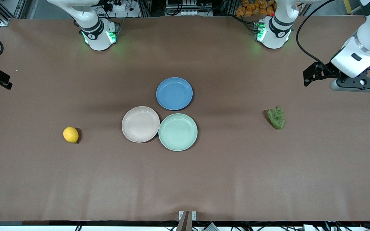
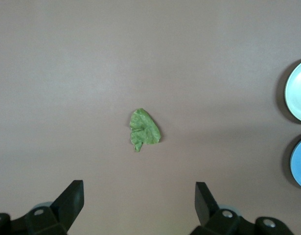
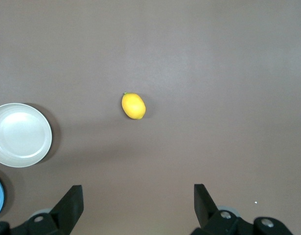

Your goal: Pick lemon and lettuce from plates

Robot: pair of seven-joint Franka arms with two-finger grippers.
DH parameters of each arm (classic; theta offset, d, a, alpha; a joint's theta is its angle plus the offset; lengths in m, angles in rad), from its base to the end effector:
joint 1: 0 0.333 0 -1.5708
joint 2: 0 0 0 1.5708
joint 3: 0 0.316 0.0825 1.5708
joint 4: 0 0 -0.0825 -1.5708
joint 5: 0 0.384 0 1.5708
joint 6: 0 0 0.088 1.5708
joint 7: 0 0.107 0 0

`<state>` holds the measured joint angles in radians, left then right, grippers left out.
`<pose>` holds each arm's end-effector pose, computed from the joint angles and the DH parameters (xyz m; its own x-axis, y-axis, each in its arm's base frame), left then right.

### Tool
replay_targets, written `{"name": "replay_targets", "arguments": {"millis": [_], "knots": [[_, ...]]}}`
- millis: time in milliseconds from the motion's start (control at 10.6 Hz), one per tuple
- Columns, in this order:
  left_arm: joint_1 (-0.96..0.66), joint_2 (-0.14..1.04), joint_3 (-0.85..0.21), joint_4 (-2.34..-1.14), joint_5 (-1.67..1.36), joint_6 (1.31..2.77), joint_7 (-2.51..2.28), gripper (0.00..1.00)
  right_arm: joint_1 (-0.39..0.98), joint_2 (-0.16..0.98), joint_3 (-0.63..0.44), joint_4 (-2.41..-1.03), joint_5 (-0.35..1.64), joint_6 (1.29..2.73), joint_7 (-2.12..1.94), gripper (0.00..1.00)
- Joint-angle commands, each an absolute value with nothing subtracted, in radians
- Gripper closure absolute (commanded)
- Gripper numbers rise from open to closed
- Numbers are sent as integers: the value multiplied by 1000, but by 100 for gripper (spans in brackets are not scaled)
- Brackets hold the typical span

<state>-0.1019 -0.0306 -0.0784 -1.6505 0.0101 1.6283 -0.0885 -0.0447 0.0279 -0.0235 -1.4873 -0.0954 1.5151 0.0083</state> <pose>0.5405 -0.0981 0.6086 0.9957 -0.0922 0.0094 -0.0921 -0.9957 -0.0117 0.5561 -0.0484 0.6438 0.9967 -0.0817 0.0010 -0.0814 -0.9921 0.0957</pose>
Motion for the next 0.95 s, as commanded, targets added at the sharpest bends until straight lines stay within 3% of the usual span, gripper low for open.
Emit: {"name": "replay_targets", "arguments": {"millis": [0,851], "knots": [[-89,-31,-78,-1602,5,1618,-63,0,-54,32,-25,-1476,-98,1532,14,0],[-94,-38,-84,-1586,3,1617,-77,0,-52,35,-23,-1471,-95,1532,14,0]]}}
